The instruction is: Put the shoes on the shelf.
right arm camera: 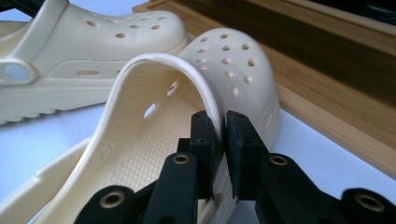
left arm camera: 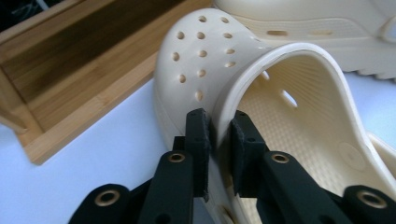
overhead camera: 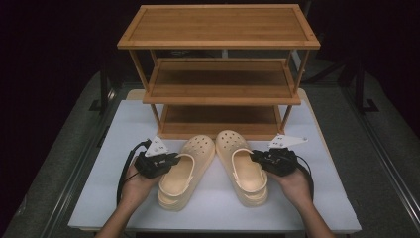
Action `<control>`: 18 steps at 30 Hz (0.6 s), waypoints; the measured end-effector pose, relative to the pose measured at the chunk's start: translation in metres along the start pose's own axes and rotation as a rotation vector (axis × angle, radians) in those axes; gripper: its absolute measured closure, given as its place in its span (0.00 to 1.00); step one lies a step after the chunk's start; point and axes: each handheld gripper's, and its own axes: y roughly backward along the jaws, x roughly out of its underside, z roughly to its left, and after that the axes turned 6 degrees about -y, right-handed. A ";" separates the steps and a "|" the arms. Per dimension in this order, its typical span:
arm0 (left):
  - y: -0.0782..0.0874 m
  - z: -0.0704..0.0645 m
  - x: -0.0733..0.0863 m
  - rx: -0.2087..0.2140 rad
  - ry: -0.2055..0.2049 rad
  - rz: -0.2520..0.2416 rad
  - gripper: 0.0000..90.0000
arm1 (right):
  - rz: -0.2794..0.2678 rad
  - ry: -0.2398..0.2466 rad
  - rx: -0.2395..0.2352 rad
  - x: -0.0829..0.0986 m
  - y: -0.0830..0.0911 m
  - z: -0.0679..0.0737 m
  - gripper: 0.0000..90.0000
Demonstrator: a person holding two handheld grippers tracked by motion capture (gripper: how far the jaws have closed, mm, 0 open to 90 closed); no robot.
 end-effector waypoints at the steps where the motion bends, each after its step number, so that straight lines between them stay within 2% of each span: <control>1: 0.001 0.001 0.000 -0.001 0.000 -0.001 0.90 | -0.004 0.001 0.005 0.000 0.001 0.000 0.91; 7: 0.008 0.007 0.002 -0.019 0.016 -0.019 0.93 | -0.021 0.000 0.033 -0.001 0.008 -0.004 0.93; 11: 0.011 0.009 0.003 -0.018 0.032 -0.030 0.93 | -0.029 -0.002 0.035 -0.002 0.011 -0.005 0.93; 18: 0.017 0.015 -0.002 -0.027 0.030 -0.049 0.93 | -0.040 0.000 0.043 -0.007 0.016 -0.005 0.94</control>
